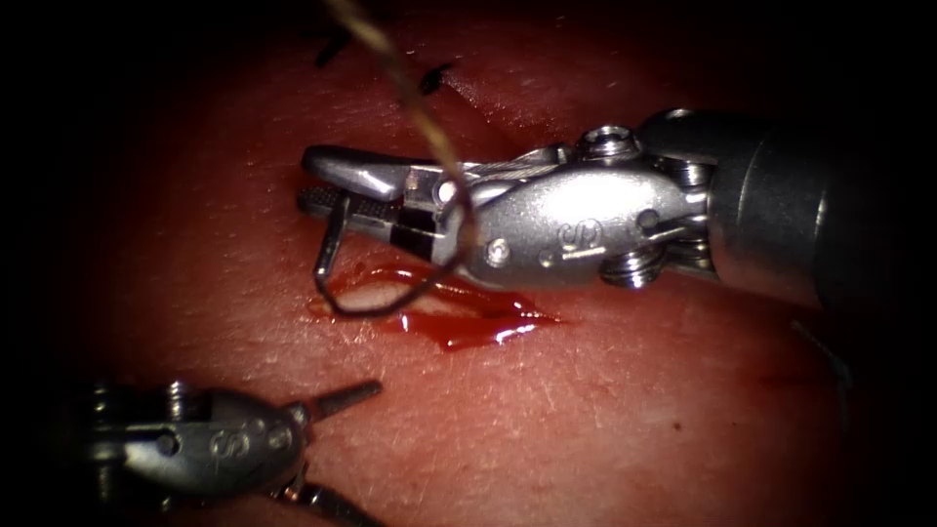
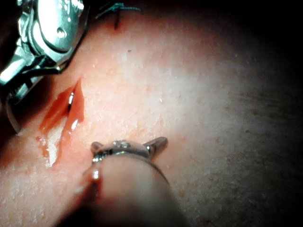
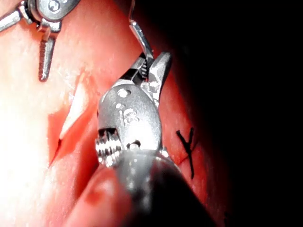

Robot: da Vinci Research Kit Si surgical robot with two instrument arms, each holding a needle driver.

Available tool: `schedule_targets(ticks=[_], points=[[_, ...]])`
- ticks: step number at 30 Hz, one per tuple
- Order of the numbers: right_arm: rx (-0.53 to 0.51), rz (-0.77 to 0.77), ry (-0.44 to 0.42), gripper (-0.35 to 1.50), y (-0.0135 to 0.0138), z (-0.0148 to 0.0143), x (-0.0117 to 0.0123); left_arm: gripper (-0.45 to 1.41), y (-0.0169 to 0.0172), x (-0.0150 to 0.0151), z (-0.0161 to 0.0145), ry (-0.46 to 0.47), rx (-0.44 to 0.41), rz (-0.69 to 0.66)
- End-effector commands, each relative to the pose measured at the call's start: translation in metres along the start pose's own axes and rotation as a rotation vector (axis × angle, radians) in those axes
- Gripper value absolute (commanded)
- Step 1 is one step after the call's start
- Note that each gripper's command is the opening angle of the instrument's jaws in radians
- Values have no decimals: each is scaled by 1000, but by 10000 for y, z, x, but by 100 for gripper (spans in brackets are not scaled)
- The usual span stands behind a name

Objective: Wound Closure

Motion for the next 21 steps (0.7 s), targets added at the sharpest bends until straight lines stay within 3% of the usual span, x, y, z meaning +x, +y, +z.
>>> schedule_targets(ticks=[1, 6, 16, 21], points=[[-1, 13, -13, -35, -1, 7, -9, 76, 1, 0, 8, -1, 0, 1], [-31, 78, -83, -35, -4, 2, -29, 76, 0, 0, 8, -1, 0, 1], [-77, 139, -96, -35, 14, -7, -55, 76, 0, 2, 10, 0, -3, 2], [-88, 343, -75, -35, 26, -2, -63, 76, 1, 4, 11, 0, -5, 4]])
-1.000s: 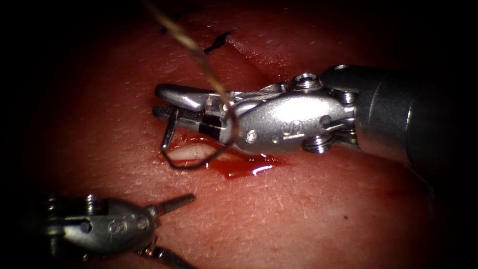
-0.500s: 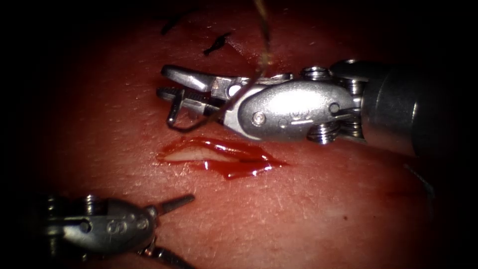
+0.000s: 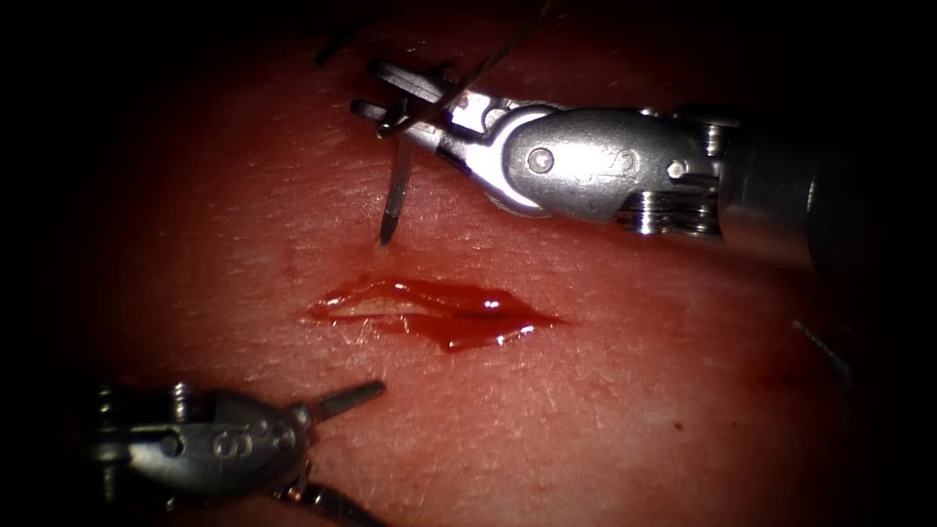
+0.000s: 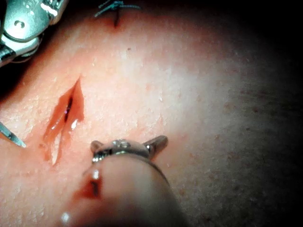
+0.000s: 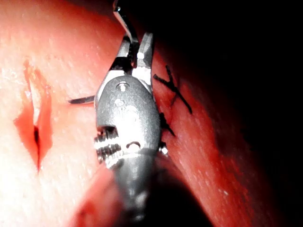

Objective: Wound Closure

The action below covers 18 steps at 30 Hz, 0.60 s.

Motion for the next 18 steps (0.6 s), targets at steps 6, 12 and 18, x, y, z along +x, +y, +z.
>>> schedule_targets(ticks=[6, 12, 18], points=[[123, 88, -32, -35, -5, 18, -17, 76, 1, 0, 7, -1, 1, 1], [189, 30, -20, -35, -18, 20, -22, 76, 1, 0, 6, -1, 2, 1], [277, 1, 38, -35, -40, 21, -7, 76, 1, 0, 5, -1, 3, 1]])
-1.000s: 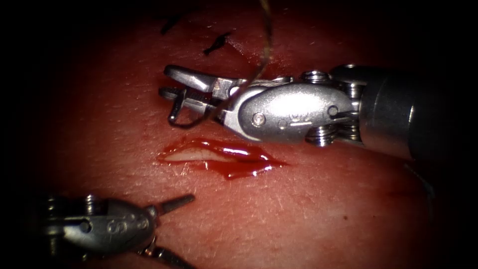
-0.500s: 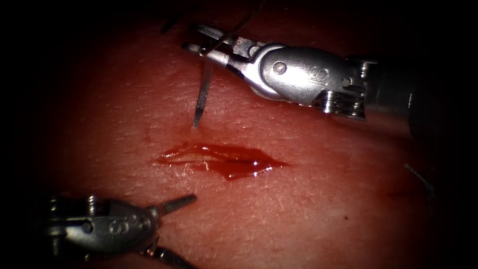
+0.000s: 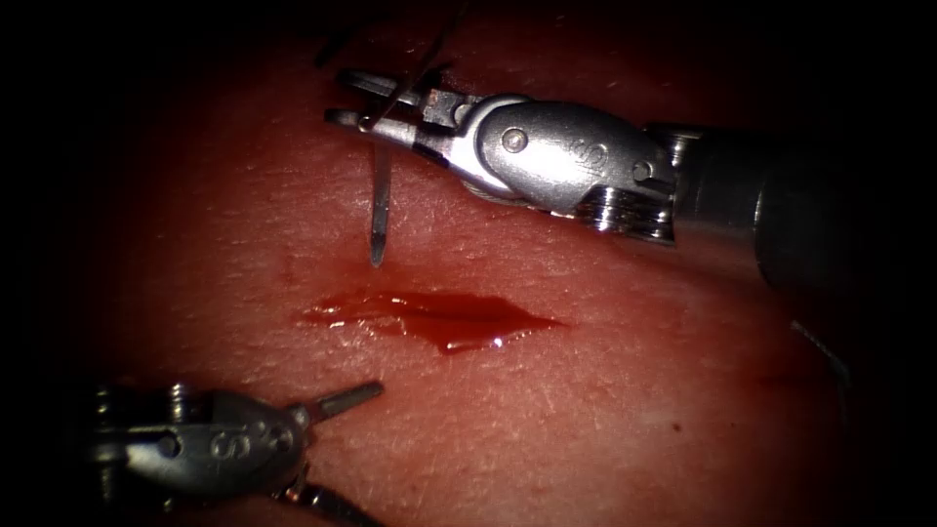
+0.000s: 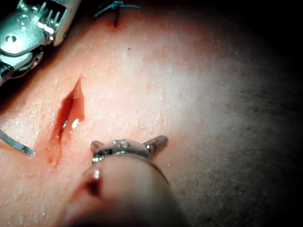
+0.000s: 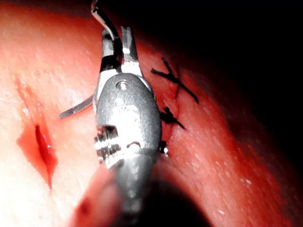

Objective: Wound Closure

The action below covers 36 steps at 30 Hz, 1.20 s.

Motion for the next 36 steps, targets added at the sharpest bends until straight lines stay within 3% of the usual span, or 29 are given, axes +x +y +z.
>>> schedule_targets(ticks=[1, 7, 16, 26, 32, 36], points=[[24, -2, 11, -35, -4, 10, 5, 76, 1, 0, 7, -1, 1, 0], [87, -25, 37, -35, -29, 8, 18, 76, 2, 0, 6, -1, 2, 1], [43, -23, 19, -35, -19, 4, 15, 76, 7, -5, 1, -2, -12, -6], [17, 159, 5, -35, -14, 1, -4, 74, 15, -10, -2, -15, -69, -18], [-3, 285, -18, -35, -8, -4, -27, 74, 22, 16, 25, -1, -101, 0], [-4, 311, -21, -35, -6, -6, -31, 78, 24, 46, 45, 69, -66, -5]])
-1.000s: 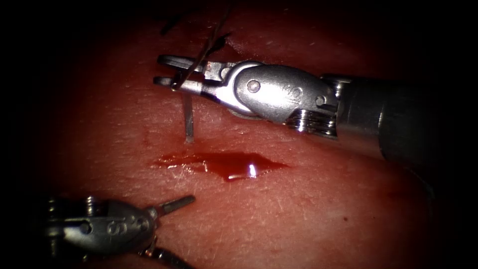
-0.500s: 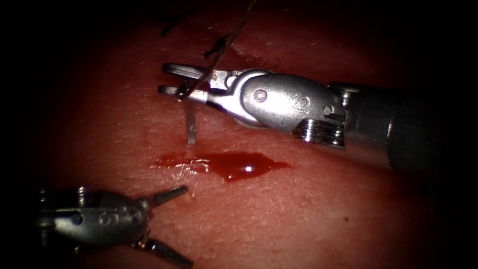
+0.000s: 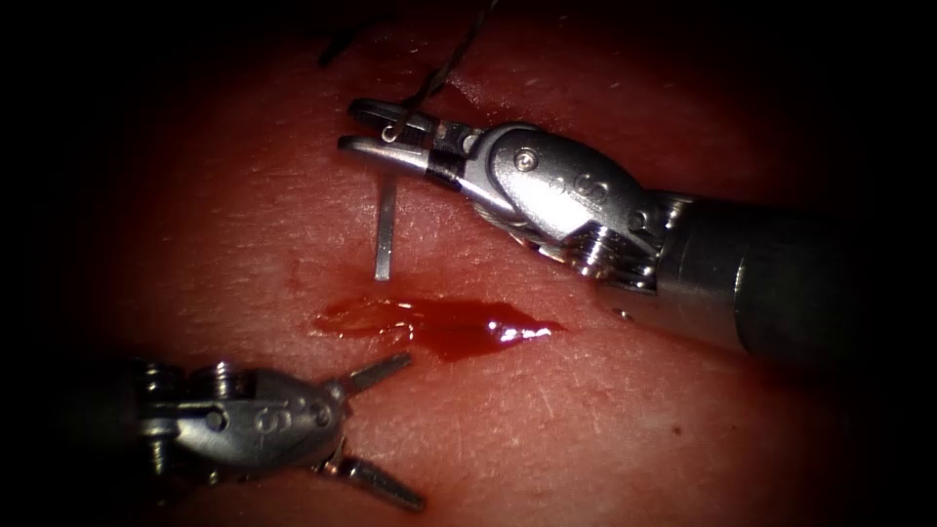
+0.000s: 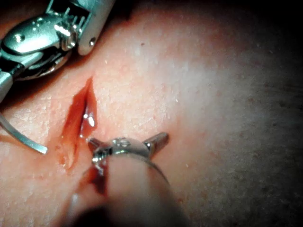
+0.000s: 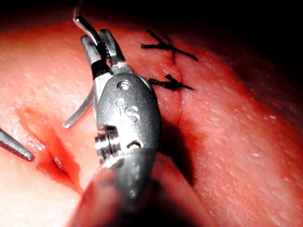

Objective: Wound Closure

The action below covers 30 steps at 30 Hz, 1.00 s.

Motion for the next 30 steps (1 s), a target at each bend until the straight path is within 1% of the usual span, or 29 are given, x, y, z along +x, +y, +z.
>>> schedule_targets(ticks=[1, 3, 6, 8, 14, 16, 19, 20, 22, 23, 25, 30], points=[[1, 10, 1, -35, 4, 7, -1, 78, 0, 6, 11, 23, 0, -3], [-1, 18, 1, -35, 6, 8, 1, 79, 4, 16, 6, 50, 8, -14], [-2, 25, 1, -35, 7, 8, 2, 79, 9, 21, -1, 53, 18, -21], [-2, 43, 1, -35, 8, 9, 1, 79, 15, 27, -7, 66, 3, -26], [-3, 78, 0, -35, 8, 11, 1, 79, 17, 38, -3, 73, -5, -45], [-5, 125, -3, -35, 10, 10, 1, 78, 18, 44, -1, 82, 7, -51], [-5, 137, -4, -35, 11, 10, 0, 78, 18, 46, 0, 85, 10, -50], [-4, 165, -8, -35, 11, 11, -1, 78, 18, 48, 0, 88, 15, -53], [21, 252, -54, -35, 8, 13, -7, 78, 18, 56, -3, 100, 33, -57], [21, 252, -54, -35, 8, 13, -7, 78, 18, 56, -3, 100, 33, -57], [32, 314, -57, -35, 8, 14, -10, 78, 19, 60, -7, 106, 40, -64], [39, 500, -66, -35, 14, 15, -21, 76, 21, 68, -12, 119, 48, -66]])
